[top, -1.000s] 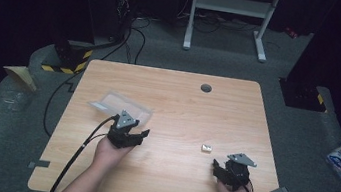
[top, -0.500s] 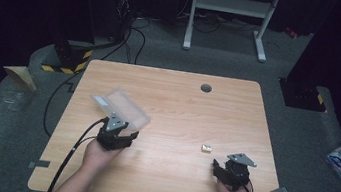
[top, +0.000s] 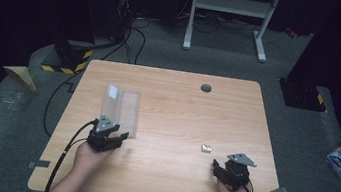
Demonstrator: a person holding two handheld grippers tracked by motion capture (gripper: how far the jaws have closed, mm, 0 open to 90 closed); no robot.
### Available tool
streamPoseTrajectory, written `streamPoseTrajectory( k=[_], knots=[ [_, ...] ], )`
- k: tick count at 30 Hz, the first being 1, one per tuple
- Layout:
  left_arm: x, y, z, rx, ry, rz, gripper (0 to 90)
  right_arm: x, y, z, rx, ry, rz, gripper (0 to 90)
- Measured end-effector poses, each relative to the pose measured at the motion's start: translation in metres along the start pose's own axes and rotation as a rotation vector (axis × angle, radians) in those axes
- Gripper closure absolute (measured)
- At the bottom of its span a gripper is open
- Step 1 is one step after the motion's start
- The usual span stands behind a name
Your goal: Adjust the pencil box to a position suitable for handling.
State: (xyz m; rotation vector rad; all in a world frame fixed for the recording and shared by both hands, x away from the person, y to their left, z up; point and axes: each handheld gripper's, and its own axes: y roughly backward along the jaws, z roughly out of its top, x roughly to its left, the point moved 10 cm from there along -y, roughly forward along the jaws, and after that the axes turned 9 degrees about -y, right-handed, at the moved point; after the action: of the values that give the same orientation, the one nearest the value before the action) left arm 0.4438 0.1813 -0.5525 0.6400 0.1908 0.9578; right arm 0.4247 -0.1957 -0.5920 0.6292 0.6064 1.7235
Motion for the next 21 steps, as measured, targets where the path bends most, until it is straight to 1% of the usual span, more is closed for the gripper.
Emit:
streamPoseTrajectory(
  k=[2, 3, 5, 10, 12, 13, 15, 18, 19, 21],
  knots=[
    [-0.004, -0.009, -0.001, 0.011, 0.006, -0.001, 50.8, 0.000, 0.000, 0.000, 0.000, 0.000, 0.000, 33.7],
    [-0.004, -0.012, -0.003, 0.019, 0.001, 0.003, 51.2, 0.000, 0.000, 0.000, 0.000, 0.000, 0.000, 33.7],
    [0.000, -0.024, -0.012, 0.063, 0.014, 0.027, 52.9, 0.001, 0.000, 0.000, 0.001, 0.004, 0.005, 33.9],
    [0.004, -0.028, -0.019, 0.069, 0.034, 0.040, 56.0, 0.001, 0.000, 0.000, 0.000, 0.009, 0.008, 33.9],
    [0.005, -0.028, -0.022, 0.075, 0.035, 0.045, 57.7, 0.001, 0.000, 0.000, 0.000, 0.010, 0.008, 33.9],
    [0.005, -0.028, -0.023, 0.080, 0.031, 0.047, 61.8, 0.001, 0.000, 0.000, 0.000, 0.010, 0.008, 34.0],
    [0.007, -0.027, -0.024, 0.078, 0.030, 0.056, 66.1, 0.001, 0.000, 0.000, 0.000, 0.010, 0.009, 34.2],
    [0.007, -0.027, -0.023, 0.078, 0.022, 0.058, 67.0, 0.001, 0.000, 0.000, 0.000, 0.010, 0.009, 34.2],
    [0.006, -0.027, -0.023, 0.076, 0.019, 0.057, 72.2, 0.001, 0.000, 0.000, 0.000, 0.011, 0.009, 34.2],
    [0.004, -0.026, -0.023, 0.079, 0.009, 0.053, 73.5, 0.001, 0.000, 0.000, 0.000, 0.010, 0.009, 34.2]
  ],
)
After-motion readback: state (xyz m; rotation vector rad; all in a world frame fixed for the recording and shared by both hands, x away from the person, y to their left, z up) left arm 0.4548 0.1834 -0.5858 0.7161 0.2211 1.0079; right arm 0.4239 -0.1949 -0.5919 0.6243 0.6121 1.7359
